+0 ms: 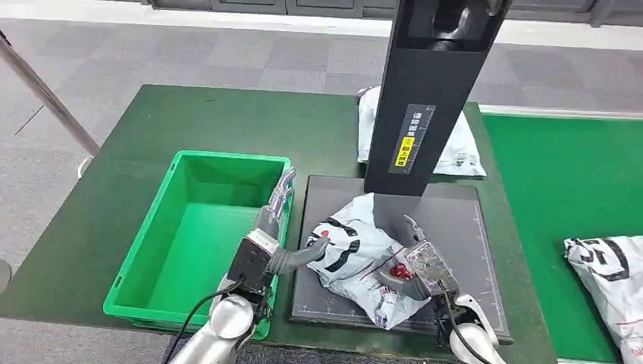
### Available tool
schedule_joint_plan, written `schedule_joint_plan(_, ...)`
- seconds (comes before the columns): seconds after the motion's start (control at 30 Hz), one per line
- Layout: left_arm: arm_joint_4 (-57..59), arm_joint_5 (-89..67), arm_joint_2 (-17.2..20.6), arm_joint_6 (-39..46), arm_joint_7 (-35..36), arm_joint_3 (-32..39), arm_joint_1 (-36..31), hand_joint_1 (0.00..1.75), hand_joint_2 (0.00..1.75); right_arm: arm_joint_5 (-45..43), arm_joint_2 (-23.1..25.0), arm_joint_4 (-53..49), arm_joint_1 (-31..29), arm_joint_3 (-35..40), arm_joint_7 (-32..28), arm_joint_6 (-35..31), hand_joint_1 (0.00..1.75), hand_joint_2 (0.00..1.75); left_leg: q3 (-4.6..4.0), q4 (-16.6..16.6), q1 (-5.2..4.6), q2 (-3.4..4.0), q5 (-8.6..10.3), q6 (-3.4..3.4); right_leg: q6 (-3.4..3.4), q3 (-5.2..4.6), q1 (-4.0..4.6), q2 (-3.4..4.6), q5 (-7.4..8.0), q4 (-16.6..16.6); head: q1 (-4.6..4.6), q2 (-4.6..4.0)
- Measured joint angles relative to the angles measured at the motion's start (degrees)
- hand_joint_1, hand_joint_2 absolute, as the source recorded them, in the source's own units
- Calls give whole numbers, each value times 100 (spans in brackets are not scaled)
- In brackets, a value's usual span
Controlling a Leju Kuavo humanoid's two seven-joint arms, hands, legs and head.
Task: Moved the parcel from conveyor to table for the left to box.
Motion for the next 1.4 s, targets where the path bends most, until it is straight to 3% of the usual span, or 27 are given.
schedule_joint_plan(0.23,120,120,0,13,-72,-44,-81,0,175,-1236,144,2,-65,-59,-1024,-437,0,175,0,0,0,0,0,0,0,-2,0,1,0,0,0,0)
schedule_joint_plan(0.4,470,94,-2,-88,-57,-243,-319,0,175,-2749,251,151,-401,-254,-1692,-656,0,175,2,0,0,3,3,0,1,-1,-1,2,3,0,0,0)
schedule_joint_plan(0.53,1495,-1295,-104,-184,814,-708,-956,0,175,-3499,282,430,-739,-692,-2028,-979,0,175,5,3,-10,-20,14,14,7,14,-10,-21,7,-1,-2,0)
schedule_joint_plan(0.7,3120,-1631,-554,-7,396,-944,-1604,0,175,-3631,280,812,-1146,-1256,-2040,-757,0,175,41,3,-15,-10,11,17,11,47,-13,-10,9,-5,0,0)
schedule_joint_plan(0.9,3790,-1620,-804,22,321,-990,-1794,0,175,-3600,282,914,-1158,-1399,-2024,-717,0,175,57,-5,-12,3,13,12,6,48,-10,0,14,-2,0,0)
schedule_joint_plan(1.0,4002,-1983,-870,-57,696,-1073,-1859,0,175,-3598,280,927,-1150,-1491,-1998,-739,0,175,60,-13,-11,3,19,3,4,45,-9,0,14,1,0,0)
schedule_joint_plan(1.03,4123,-2263,-881,-164,983,-1187,-1900,122,175,-3602,282,927,-1152,-1526,-1980,-737,0,175,60,-14,-10,3,20,1,3,44,-9,1,14,1,0,0)
schedule_joint_plan(1.07,4223,-2574,-900,-326,1229,-1327,-1932,175,175,-3602,282,927,-1149,-1545,-1963,-734,0,175,60,-15,-10,4,20,1,3,42,-9,2,14,1,-2,0)
schedule_joint_plan(1.23,4669,-3953,-938,-1292,1926,-2125,-2225,175,175,-3596,271,935,-1130,-1687,-1934,-601,0,175,56,-16,-2,-4,25,-4,-6,48,-1,-6,16,1,2,0)
schedule_joint_plan(1.4,4822,-4282,-933,-993,1797,-2441,-2381,175,175,-3563,273,935,-1058,-1764,-1934,-496,0,175,58,-16,-4,1,24,-4,-8,51,-4,-3,16,0,0,0)
